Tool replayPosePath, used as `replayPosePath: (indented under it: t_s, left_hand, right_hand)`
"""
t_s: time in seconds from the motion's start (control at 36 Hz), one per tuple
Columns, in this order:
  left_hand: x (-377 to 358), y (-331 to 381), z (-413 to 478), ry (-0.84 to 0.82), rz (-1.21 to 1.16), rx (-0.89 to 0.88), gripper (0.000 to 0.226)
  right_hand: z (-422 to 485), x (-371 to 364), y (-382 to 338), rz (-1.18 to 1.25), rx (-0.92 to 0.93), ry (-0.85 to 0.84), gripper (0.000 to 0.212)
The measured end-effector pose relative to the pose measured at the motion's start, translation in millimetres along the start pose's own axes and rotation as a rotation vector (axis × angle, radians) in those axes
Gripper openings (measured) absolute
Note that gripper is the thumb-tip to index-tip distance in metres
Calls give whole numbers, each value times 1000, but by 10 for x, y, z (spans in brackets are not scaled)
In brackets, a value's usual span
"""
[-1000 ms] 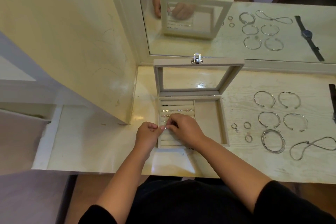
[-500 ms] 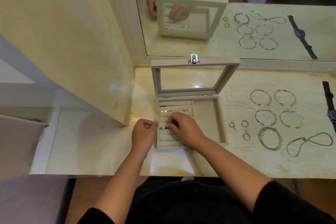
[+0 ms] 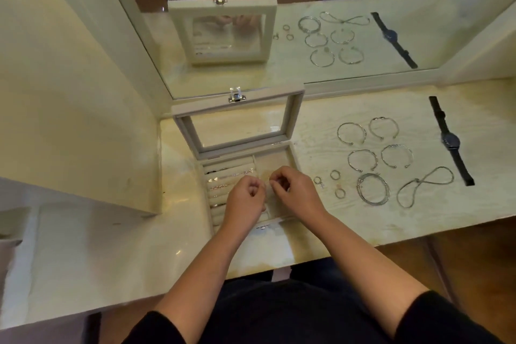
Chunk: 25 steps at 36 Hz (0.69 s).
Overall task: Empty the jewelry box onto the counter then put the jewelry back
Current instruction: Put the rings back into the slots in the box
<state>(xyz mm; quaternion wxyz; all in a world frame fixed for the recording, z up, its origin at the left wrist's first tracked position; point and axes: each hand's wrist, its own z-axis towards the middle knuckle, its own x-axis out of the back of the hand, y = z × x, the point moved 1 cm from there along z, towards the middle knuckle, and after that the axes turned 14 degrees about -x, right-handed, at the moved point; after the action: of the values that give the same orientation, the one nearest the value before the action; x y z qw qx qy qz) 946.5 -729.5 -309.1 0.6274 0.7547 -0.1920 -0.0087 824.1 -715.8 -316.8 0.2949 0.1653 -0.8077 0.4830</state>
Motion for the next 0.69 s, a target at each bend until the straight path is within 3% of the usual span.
replayPosePath:
  t_s: [0.25,0.69]
  left_hand:
    - [-381,65,13,-129,0,22,21]
    - [-820,119,101,-214,10,59,23]
  right_hand:
    - [-33,266,346,68,-135,133,8]
    - [-71,558,886,30,-329,198,10]
